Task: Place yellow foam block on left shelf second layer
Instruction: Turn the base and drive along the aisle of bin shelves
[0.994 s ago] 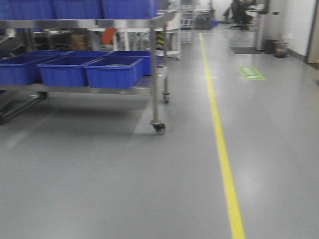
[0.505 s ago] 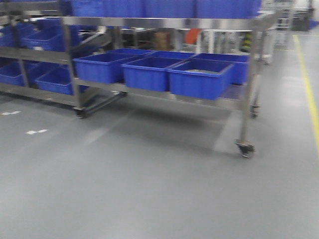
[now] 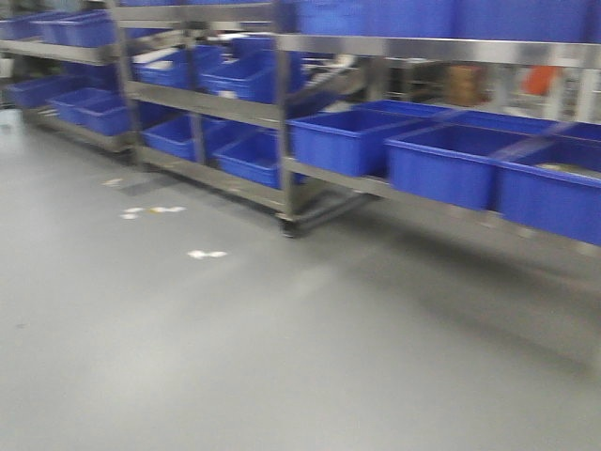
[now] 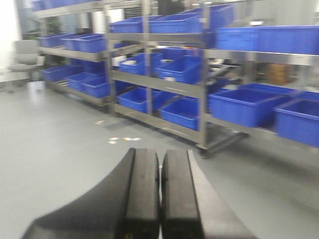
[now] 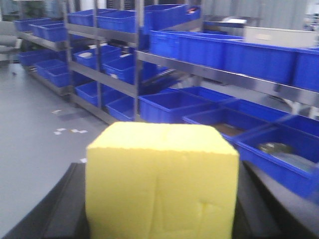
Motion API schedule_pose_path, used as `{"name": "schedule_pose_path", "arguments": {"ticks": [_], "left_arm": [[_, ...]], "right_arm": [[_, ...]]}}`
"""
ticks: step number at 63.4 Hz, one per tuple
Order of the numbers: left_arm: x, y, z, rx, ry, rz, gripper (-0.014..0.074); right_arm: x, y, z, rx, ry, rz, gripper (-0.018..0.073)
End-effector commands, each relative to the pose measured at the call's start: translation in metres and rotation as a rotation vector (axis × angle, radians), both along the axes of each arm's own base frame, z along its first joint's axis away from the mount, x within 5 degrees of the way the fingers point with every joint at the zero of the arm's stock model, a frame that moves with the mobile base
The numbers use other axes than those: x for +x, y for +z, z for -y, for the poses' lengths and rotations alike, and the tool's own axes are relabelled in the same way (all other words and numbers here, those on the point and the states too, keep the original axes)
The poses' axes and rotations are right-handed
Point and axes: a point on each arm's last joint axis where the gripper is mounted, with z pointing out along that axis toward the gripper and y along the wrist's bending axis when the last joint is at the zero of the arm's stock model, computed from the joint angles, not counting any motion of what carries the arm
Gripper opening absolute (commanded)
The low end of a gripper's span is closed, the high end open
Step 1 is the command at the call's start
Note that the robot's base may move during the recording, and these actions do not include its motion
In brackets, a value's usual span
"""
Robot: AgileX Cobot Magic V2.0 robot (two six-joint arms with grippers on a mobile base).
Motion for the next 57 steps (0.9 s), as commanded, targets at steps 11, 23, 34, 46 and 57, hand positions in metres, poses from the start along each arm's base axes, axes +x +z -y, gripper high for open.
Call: {"name": "schedule_pose_path", "arguments": {"ticks": [11,23,34,46,57], "left_arm": [[-0.0011,-0.0012,-0.0001,-0.006,0.001,0.073,0.0124],[-0.0011,-0.0012,-0.0001,-0.006,0.001,0.073,0.0124],[-0.0011,-0.0012,-0.0001,-0.006,0.001,0.073,0.0124],[-0.0011,-0.0012,-0.0001,-0.006,0.001,0.073,0.0124],[-0.0011,-0.0012,-0.0001,-0.006,0.001,0.073,0.0124]], "right_arm": [[-0.0019,0.0168,0.001,0.0,-0.011,0.109,0.0529],[-0.0019,0.0168,0.001,0.0,-0.011,0.109,0.0529],[-0.0019,0.0168,0.001,0.0,-0.011,0.109,0.0529],[-0.0019,0.0168,0.001,0.0,-0.011,0.109,0.0529],[-0.0019,0.0168,0.001,0.0,-0.011,0.109,0.0529]]}}
